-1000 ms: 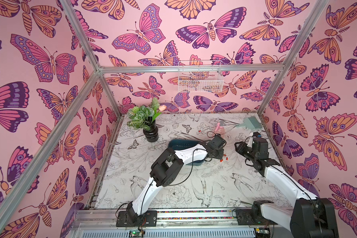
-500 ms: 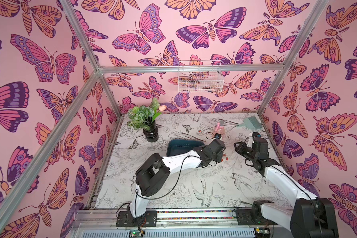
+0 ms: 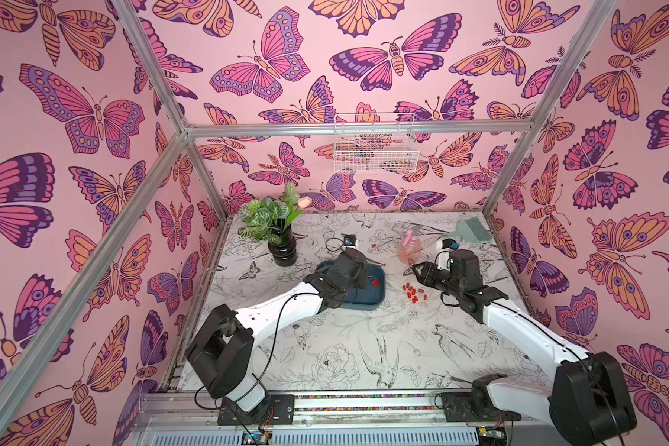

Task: Take the screw protection sleeves out of the storage box
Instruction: Pick up the screw protection sleeve from the storage box.

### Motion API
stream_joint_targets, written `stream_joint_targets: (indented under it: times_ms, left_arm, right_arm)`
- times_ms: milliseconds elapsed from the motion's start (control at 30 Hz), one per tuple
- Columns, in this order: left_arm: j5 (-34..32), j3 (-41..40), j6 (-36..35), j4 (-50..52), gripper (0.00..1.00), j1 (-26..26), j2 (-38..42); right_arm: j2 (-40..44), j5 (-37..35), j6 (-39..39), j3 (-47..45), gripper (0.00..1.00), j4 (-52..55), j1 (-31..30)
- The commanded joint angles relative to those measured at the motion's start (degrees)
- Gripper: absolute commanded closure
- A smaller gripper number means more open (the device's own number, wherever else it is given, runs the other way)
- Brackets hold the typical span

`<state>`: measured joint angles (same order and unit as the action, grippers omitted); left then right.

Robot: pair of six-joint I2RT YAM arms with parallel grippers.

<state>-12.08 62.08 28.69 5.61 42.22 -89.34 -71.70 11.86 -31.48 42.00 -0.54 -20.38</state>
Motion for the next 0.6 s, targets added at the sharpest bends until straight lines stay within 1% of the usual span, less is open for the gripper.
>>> stream_joint_targets:
  times_ms: [0,100,233,267,333,367,433,567]
  left_arm:
    - [7.83,-1.91,0.38,0.07,0.64,-3.55,1.11]
    - [13.92,-2.06,-0.41,0.12,0.64,-6.07,-0.10]
    - [22.22,-0.64,-1.69,-0.03,0.63,-7.79,-3.32]
    - [24.09,-0.12,-2.19,0.02,0.63,-7.81,-4.18]
    - [30.65,1.73,-4.37,0.00,0.62,-7.89,-6.91]
    - [32.61,2.55,-4.45,-0.02,0.63,-7.84,-8.10]
    - [34.74,3.70,-4.58,0.00,0.63,-7.56,-10.61]
    - [35.21,4.90,-4.78,0.37,0.63,-7.46,-13.93]
  right_arm:
    - [-2.93,2.49,-0.73,1.90,0.53,0.26,-1.08]
    - [-5.19,3.94,-1.78,2.17,0.52,-0.91,-3.95]
    - [-7.75,1.91,-0.71,4.41,0.52,0.56,-8.76]
    - [-8.28,1.61,-0.46,4.85,0.53,0.89,-9.20]
    - [-9.20,1.25,-0.42,5.45,0.53,1.50,-9.19]
    - [-9.33,1.00,-0.43,5.55,0.53,1.47,-9.24]
    - [-9.33,0.89,-0.46,5.38,0.53,1.33,-9.23]
    - [-8.43,-0.16,-0.61,4.61,0.53,0.90,-9.15]
